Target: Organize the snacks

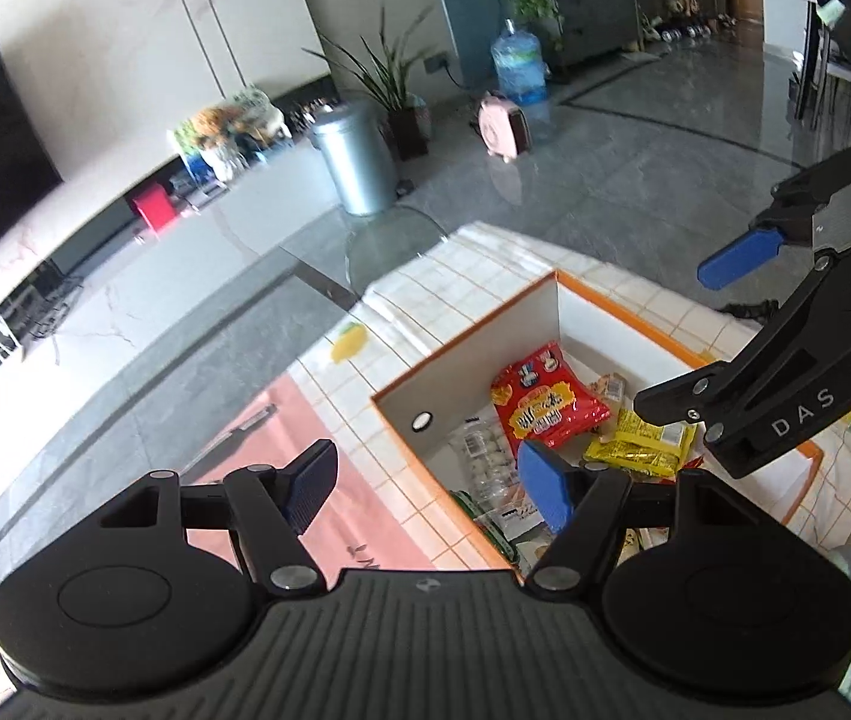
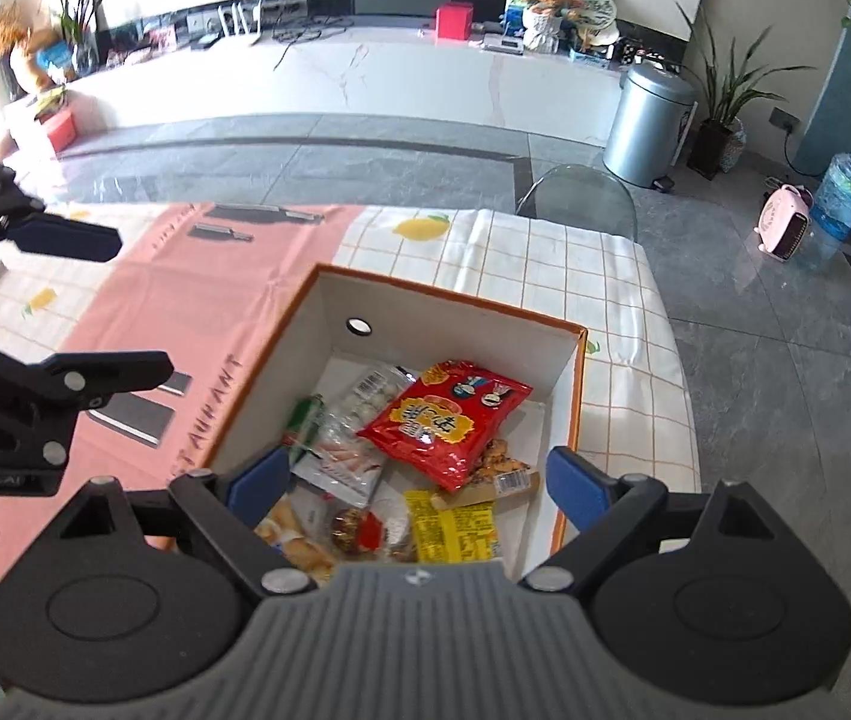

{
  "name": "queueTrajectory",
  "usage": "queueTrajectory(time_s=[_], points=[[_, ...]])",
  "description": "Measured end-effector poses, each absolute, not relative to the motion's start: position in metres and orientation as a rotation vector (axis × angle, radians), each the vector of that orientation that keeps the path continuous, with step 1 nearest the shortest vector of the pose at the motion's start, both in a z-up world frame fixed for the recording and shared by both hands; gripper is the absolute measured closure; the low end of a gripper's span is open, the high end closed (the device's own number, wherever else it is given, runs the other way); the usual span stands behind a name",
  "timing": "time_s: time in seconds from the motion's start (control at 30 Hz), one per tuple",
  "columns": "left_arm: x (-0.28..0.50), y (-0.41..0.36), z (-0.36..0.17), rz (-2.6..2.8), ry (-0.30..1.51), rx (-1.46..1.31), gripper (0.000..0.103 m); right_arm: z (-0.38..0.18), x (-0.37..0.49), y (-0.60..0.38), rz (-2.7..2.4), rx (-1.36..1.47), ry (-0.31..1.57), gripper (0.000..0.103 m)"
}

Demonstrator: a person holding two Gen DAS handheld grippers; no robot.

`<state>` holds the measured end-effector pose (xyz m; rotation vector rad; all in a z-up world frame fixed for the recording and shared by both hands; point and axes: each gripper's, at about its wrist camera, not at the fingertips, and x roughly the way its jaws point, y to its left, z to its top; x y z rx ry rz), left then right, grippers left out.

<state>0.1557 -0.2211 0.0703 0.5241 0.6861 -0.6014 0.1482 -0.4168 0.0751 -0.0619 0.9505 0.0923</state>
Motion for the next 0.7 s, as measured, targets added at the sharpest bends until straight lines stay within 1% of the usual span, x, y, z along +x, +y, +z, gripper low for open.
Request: queueTrajectory(time_s=[0.17,0.3,0.4,0.53,0.6,0.7], points=[[0.125,-0.192,0.1,-0.558,0.631,0.416,0.022,0.107,0.108,-0.401,0.032,-0.016,0.835,0.013],[0.097,-0.167,0.114,-0.527,0.582,0.31,0.022,0.121,0.066,-0.388,0.021,0.036,0.74,0.013],[0.076,-0.153,0.116,-0.513,0.552,0.283,0.021,0.121,0.039,-0.379,0.009,0.074,0.694,0.011],[0.049,-0.139,0.111,-0.467,0.515,0.256,0.019,0.114,0.006,-0.362,-0.017,0.113,0.633,0.01],[0.04,-0.132,0.106,-0.444,0.505,0.23,0.017,0.108,-0.009,-0.351,-0.031,0.114,0.603,0.01],[0.027,-0.118,0.097,-0.394,0.495,0.175,0.017,0.098,-0.029,-0.335,-0.05,0.095,0.565,0.009]])
